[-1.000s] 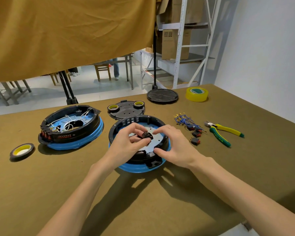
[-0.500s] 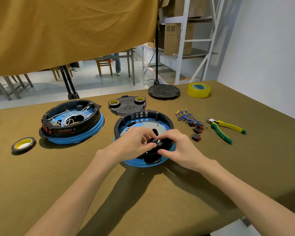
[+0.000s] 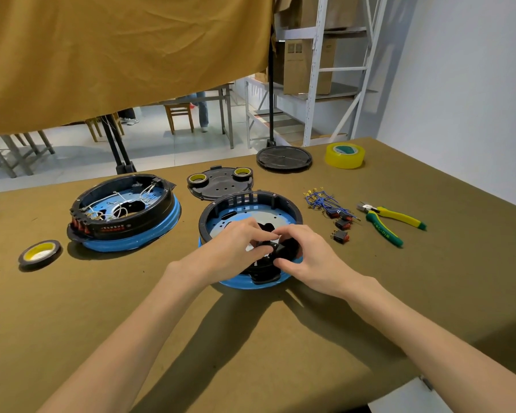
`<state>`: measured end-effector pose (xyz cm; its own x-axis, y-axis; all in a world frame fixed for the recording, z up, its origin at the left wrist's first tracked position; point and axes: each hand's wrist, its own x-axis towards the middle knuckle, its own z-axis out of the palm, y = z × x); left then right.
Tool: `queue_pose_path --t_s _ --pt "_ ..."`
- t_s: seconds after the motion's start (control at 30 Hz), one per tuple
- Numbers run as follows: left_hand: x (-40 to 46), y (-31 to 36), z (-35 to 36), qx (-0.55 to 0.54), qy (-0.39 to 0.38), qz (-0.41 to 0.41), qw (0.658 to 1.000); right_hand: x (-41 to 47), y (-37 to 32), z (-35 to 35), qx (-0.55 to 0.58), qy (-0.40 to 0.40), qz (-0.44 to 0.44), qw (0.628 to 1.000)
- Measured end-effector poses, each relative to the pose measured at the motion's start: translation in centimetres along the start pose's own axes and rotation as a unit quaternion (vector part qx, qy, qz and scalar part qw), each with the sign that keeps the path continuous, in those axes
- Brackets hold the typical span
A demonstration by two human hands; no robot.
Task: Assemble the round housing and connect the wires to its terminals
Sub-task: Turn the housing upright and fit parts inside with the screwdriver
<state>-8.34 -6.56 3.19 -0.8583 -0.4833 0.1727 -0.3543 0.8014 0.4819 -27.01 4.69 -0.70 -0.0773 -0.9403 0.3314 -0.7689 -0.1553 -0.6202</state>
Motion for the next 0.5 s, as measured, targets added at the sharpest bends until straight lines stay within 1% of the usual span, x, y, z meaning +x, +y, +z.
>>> queue_pose_path --t_s 0.1,0.27,0.4,0.5 --pt "-0.3 -0.7 0.3 -0.007 0.016 -0.009 1.000 -0.1 -0.1 0.1 -0.012 0.002 0.004 1.000" --pt "-0.4 -0.9 0.7 -0.009 0.015 -0.002 1.000 -0.2 -0.2 0.2 -0.025 0.003 0.007 1.000" --pt "-1.6 -1.7 1.2 0.046 0.025 0.028 0.998 -0.2 -0.3 0.2 -0.021 0.001 0.009 1.000" --pt "-2.3 -2.0 1.7 0.091 0.057 0.054 0.993 -0.3 -0.4 0.3 -0.026 0.004 0.009 1.000"
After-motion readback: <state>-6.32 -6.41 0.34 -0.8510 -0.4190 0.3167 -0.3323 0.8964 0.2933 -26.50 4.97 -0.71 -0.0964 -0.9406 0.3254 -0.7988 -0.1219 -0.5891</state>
